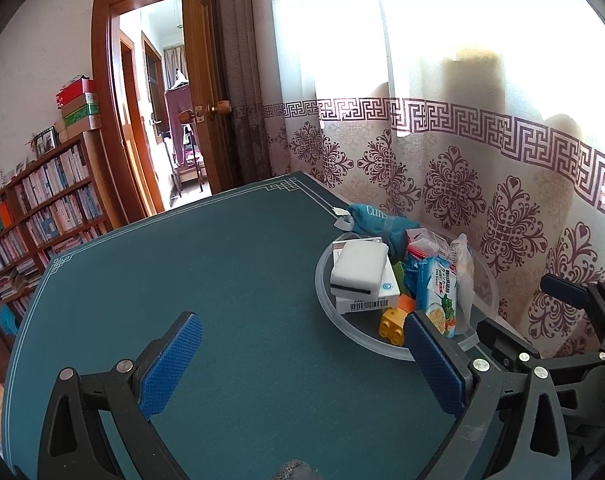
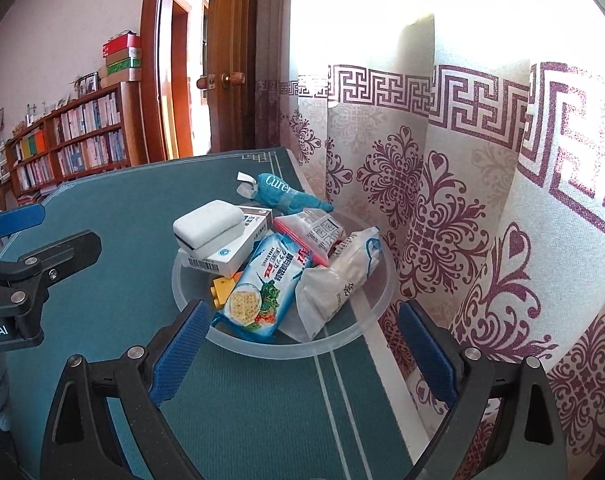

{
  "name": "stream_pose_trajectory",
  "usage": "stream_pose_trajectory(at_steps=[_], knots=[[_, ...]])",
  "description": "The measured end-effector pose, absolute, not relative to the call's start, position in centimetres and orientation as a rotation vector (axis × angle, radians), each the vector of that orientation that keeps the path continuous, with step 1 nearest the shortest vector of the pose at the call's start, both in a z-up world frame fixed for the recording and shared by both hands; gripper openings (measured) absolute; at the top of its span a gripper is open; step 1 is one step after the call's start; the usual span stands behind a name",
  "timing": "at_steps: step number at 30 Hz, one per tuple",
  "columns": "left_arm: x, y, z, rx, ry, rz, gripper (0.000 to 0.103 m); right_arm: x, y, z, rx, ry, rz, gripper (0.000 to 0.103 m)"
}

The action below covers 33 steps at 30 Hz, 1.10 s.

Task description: Organize objects

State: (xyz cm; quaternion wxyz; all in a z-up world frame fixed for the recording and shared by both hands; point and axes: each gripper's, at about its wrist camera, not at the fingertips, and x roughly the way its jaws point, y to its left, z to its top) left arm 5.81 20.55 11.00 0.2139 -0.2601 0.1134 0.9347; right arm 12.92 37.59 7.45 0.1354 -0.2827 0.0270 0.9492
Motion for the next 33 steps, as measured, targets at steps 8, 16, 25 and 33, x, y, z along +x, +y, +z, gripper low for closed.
stream_pose_trajectory(at_steps=[8,16,25,33], knots=[[6.1,20.6,11.0,-0.727,0.313,2.591,0.103,13.1,37.9,7.1,-0.782,0.101,2.745,0.096],[6.2,20.6,11.0,-0.732,0.319,2.602,0.103,12.3,37.6,8.0,-0.744,0.022,2.728,0.096],[6.2,20.5,11.0,-0.739,0.308,2.595,0.103,12.1,37.7,7.0,-0.774,0.048,2.737,0.096],[5.9,20.7,10.5,-0.764,0.301,2.584,0.103,12.0,37.6,6.6,-0.775,0.029,2.727,0.096]])
